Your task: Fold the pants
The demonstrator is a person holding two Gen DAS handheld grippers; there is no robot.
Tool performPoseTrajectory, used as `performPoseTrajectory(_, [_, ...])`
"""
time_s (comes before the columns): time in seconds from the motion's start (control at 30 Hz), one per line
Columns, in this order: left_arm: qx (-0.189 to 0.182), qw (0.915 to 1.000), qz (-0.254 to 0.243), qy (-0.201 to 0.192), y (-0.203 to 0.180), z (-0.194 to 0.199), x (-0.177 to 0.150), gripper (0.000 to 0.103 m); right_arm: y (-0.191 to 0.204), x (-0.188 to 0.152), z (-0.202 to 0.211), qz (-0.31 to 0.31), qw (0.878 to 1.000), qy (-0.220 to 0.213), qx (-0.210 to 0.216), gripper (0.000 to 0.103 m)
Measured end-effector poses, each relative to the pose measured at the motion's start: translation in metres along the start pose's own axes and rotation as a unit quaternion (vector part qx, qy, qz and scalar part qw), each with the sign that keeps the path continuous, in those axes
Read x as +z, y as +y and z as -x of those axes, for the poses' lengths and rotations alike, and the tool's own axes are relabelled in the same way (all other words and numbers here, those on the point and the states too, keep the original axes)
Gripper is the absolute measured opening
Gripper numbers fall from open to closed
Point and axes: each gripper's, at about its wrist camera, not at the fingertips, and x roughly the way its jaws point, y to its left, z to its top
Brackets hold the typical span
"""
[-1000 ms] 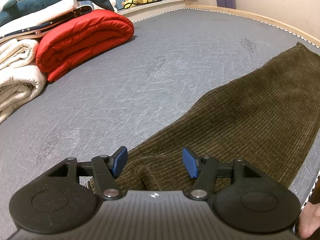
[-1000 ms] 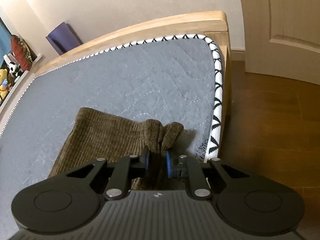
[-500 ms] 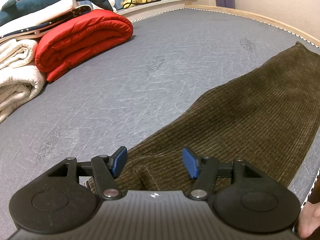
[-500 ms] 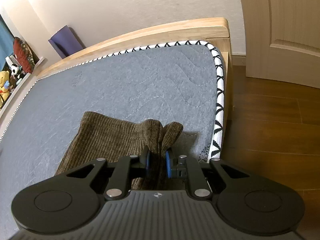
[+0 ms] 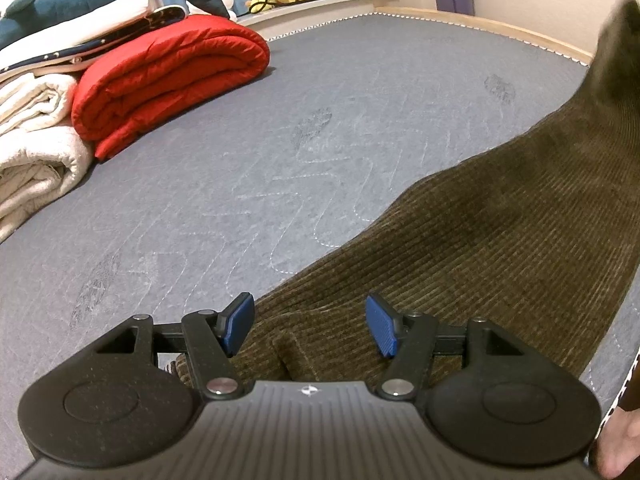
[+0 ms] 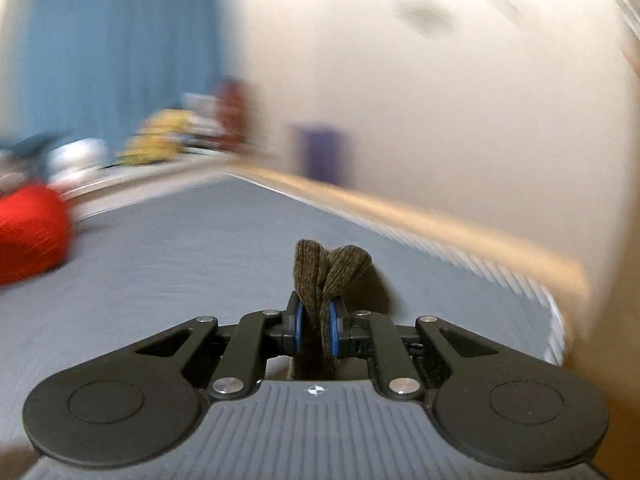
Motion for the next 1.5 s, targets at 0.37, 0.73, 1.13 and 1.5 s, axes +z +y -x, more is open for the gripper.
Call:
performPoseTrajectory(0.37, [-0.011,0.9995,0.027,0.015,0.005,-0.007,0.001,0.069,0.246,-0.181,0.161,0.468,0.799,-0.027,0.376,0.015])
performPoseTrajectory(0.73, [-0.086,0.9933,0.075,0.016,-0.001,-0.015,0.012,0.071,0.235,-0.156,0.158,0.374,0.779,0.089,0.496,0.050])
performPoseTrajectory(1.13, [-0.241,0.9495,0.199,0.026,-0.025,-0.063,0.047,0.061,0.241,-0.194,0.148,0.445,0.742,0.136,0.483,0.035])
performPoseTrajectory(1.5, [-0.257,0.9276,0.269,0.036,-0.026,-0.090,0.058,0.020,0.230,-0.182,0.143,0.404,0.756,0.144,0.493,0.035])
